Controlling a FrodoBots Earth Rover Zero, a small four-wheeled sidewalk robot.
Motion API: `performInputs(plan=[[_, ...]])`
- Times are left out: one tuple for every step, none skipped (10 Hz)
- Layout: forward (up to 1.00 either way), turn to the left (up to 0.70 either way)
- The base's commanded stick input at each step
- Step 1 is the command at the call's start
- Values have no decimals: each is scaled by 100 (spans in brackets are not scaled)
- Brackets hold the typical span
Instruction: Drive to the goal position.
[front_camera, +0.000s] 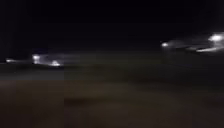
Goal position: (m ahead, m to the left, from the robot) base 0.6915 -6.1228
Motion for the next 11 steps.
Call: performInputs(plan=[[0,-45],[0,-45],[0,-45],[0,-45],[0,-45],[0,-45],[0,-45],[0,-45],[0,-45],[0,-45],[0,-45]])
